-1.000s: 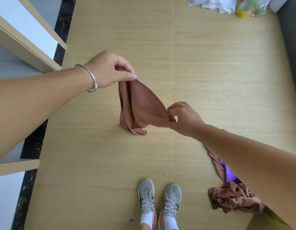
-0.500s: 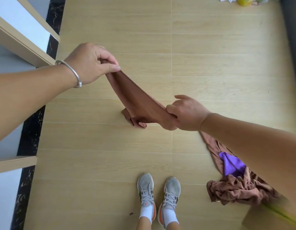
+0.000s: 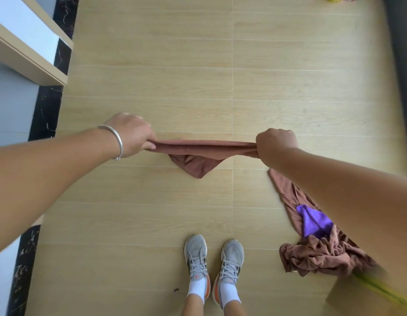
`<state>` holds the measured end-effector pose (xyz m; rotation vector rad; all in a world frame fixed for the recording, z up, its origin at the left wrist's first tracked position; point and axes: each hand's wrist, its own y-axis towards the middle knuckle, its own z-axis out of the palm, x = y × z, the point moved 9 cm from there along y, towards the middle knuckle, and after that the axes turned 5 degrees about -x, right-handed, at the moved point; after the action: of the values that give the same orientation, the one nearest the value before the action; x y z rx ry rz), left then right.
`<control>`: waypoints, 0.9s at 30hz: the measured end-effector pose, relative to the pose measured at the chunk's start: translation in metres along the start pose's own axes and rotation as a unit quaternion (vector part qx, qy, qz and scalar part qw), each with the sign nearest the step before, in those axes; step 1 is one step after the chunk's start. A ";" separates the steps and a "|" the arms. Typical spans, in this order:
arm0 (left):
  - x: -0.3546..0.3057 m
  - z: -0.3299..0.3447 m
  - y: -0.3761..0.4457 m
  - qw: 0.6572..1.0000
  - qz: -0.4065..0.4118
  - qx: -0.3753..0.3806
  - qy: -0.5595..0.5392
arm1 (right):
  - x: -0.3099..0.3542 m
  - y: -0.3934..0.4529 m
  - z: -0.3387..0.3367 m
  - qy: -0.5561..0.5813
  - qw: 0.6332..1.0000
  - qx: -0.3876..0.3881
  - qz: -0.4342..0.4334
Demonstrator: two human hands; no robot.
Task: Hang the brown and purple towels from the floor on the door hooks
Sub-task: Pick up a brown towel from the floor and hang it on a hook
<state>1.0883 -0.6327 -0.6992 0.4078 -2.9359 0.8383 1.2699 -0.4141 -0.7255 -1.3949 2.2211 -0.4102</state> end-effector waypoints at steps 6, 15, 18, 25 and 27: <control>0.028 0.015 0.019 0.987 -0.138 -0.007 -0.077 | -0.021 0.019 -0.021 -0.074 0.995 -0.061 -0.011; 0.110 -0.068 0.052 0.946 -0.235 -0.141 -0.174 | -0.089 0.067 -0.113 -0.013 0.988 -0.136 0.069; 0.140 -0.118 0.051 0.925 -0.247 -0.212 -0.197 | -0.110 0.075 -0.161 0.007 0.980 -0.182 0.085; 0.188 -0.207 0.029 0.878 -0.243 -0.352 -0.214 | -0.135 0.072 -0.254 0.037 0.947 -0.311 0.076; 0.191 -0.215 0.018 0.869 -0.236 -0.381 -0.210 | -0.133 0.069 -0.263 0.046 0.939 -0.335 0.065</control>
<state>0.8965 -0.5500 -0.5011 1.2581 -2.9595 -0.5281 1.1228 -0.2645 -0.5065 -1.5416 2.6451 0.3813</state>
